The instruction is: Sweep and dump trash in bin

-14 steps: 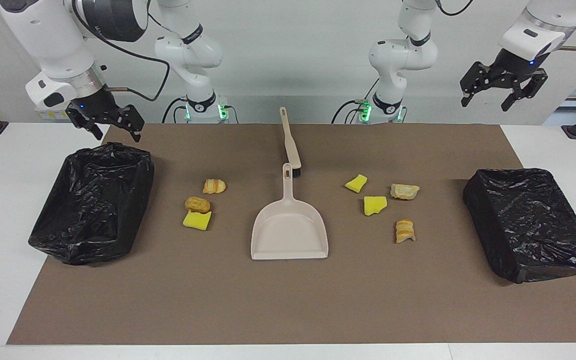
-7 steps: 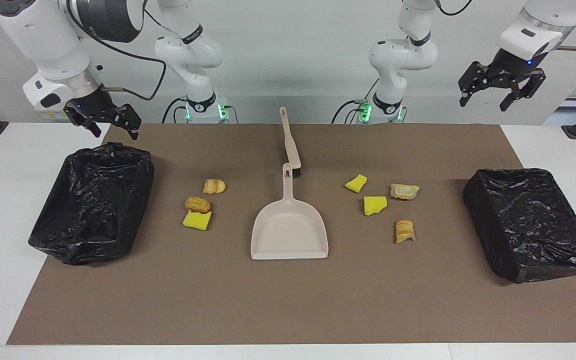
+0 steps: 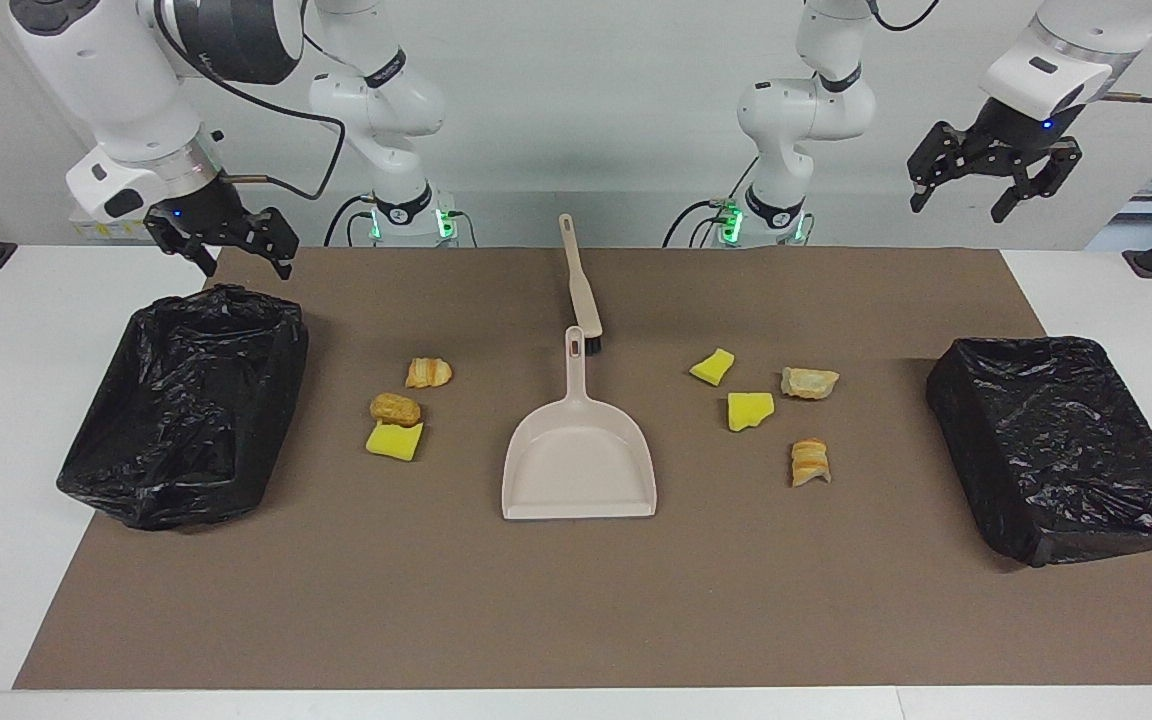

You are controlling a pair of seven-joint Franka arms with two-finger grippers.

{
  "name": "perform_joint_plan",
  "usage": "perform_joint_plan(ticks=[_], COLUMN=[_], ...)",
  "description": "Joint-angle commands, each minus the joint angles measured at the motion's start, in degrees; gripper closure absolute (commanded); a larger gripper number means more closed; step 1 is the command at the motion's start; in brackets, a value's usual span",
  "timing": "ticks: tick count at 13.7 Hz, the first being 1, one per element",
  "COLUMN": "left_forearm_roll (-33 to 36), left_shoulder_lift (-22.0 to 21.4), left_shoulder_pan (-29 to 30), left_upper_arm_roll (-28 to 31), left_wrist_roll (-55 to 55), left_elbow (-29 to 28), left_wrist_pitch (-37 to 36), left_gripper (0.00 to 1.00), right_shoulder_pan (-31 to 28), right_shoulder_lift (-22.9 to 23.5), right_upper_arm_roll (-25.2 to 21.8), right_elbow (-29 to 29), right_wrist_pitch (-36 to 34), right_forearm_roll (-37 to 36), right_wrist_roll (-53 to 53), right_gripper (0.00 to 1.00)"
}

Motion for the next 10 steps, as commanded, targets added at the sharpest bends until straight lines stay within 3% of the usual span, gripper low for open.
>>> perform_joint_plan(ticks=[1,7,10], left_forearm_roll=[0.1,0.1,0.1], left_shoulder_lift=[-1.6,-2.6,-2.6], left_shoulder_pan=[-0.2,-0.2,-0.2], left_upper_arm_roll=[-0.2,-0.2,-0.2], left_wrist_roll=[-0.7,-0.8,-0.8], left_elbow=[-2.0,-3.3,-3.4], left_wrist_pitch=[-0.1,0.2,0.3], left_gripper=[0.0,0.0,0.0], right_shoulder_pan=[0.1,1.5,4.7], right_shoulder_lift=[-2.3,-3.7,-3.3], right_upper_arm_roll=[0.2,0.4,0.4], right_elbow=[-3.3,-7.5,-10.0], right_wrist_pitch=[2.2,4.7,6.8], right_forearm_roll=[0.7,3.3,7.9], right_wrist_roll=[1.0,0.6,0.4], right_gripper=[0.0,0.0,0.0])
